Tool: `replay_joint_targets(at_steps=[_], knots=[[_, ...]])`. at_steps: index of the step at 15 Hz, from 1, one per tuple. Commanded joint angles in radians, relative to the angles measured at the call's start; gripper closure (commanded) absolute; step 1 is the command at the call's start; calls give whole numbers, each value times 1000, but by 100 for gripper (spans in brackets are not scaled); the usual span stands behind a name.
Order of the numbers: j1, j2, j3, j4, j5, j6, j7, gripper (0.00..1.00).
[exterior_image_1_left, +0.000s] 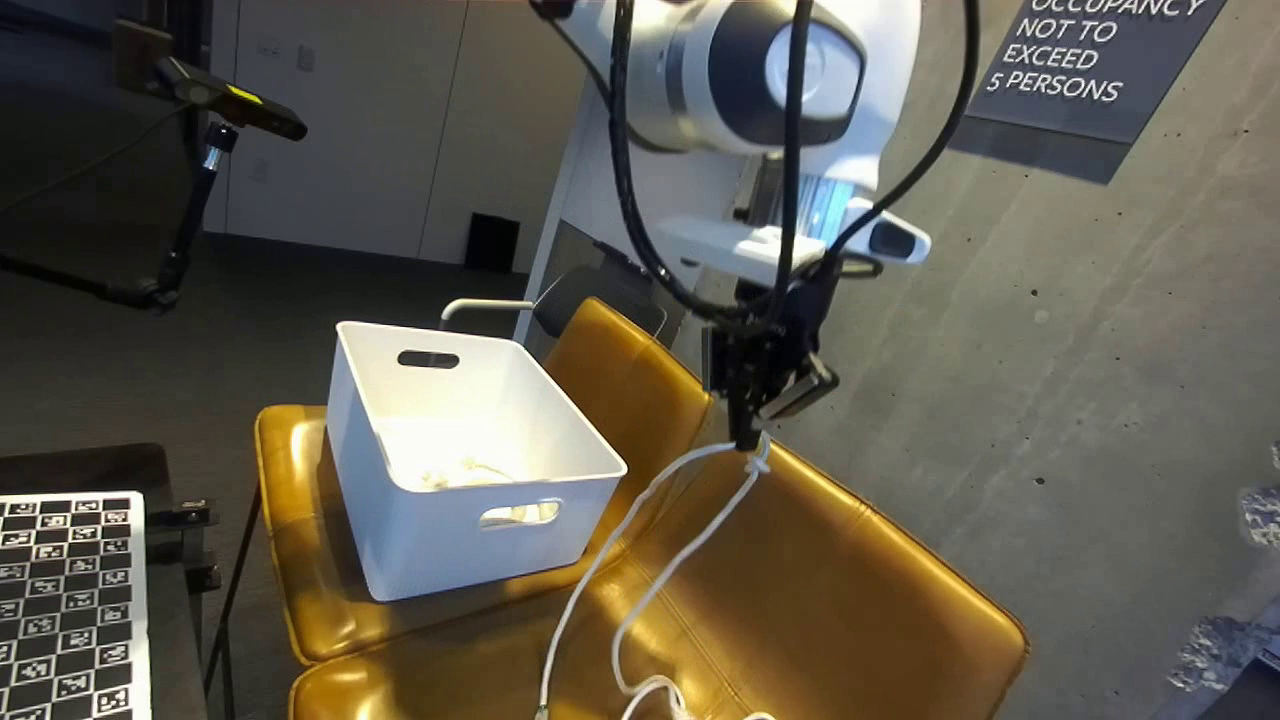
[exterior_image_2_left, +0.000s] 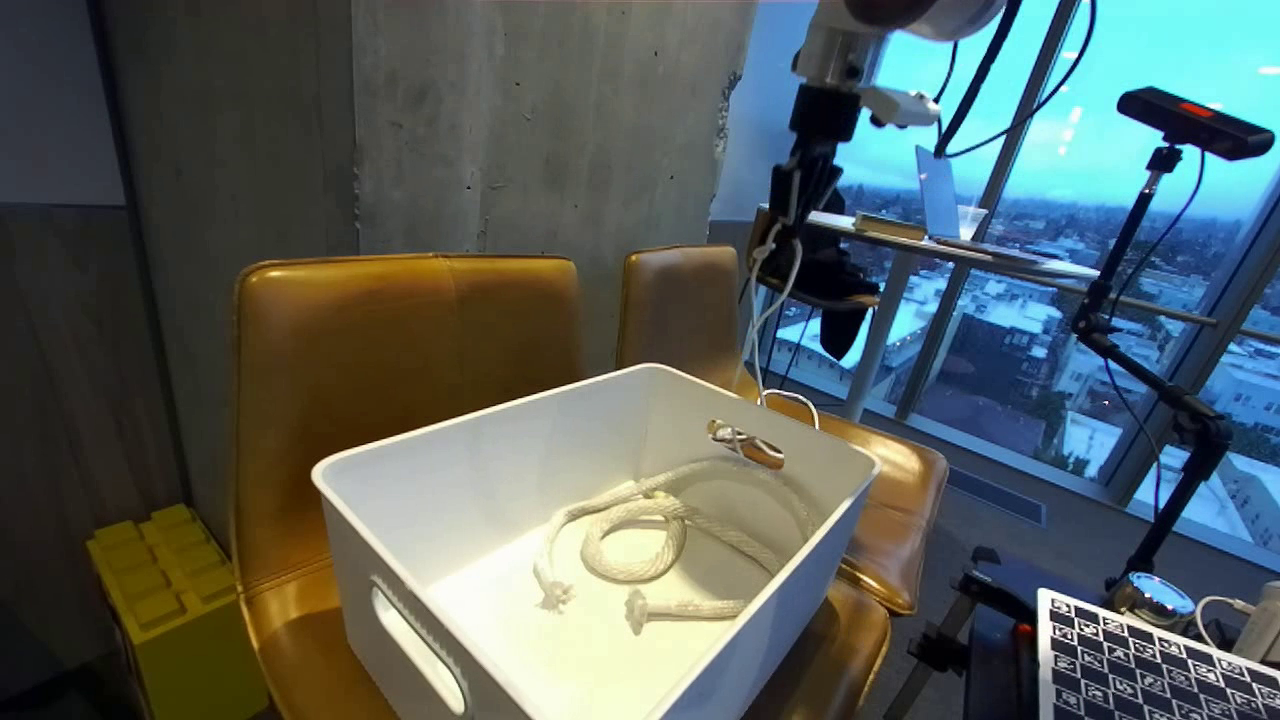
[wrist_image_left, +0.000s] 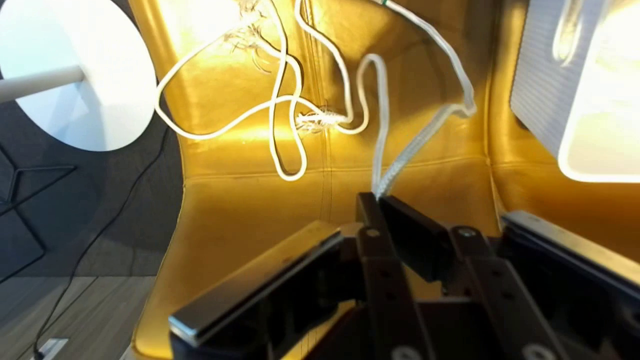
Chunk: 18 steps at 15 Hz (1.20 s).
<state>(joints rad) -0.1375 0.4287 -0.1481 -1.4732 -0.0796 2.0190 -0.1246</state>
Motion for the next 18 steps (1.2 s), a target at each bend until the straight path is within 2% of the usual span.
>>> replay_joint_targets(at_steps=[1, 6, 9, 14, 18], knots=[[-27, -44, 26, 104, 45, -130, -33, 98], [-14, -87, 43, 239, 83, -250, -40, 98], [21, -108, 77, 346, 84, -324, -26, 98], [128, -108, 139, 535, 56, -431, 9, 98], [253, -88, 186, 676, 16, -510, 59, 98]])
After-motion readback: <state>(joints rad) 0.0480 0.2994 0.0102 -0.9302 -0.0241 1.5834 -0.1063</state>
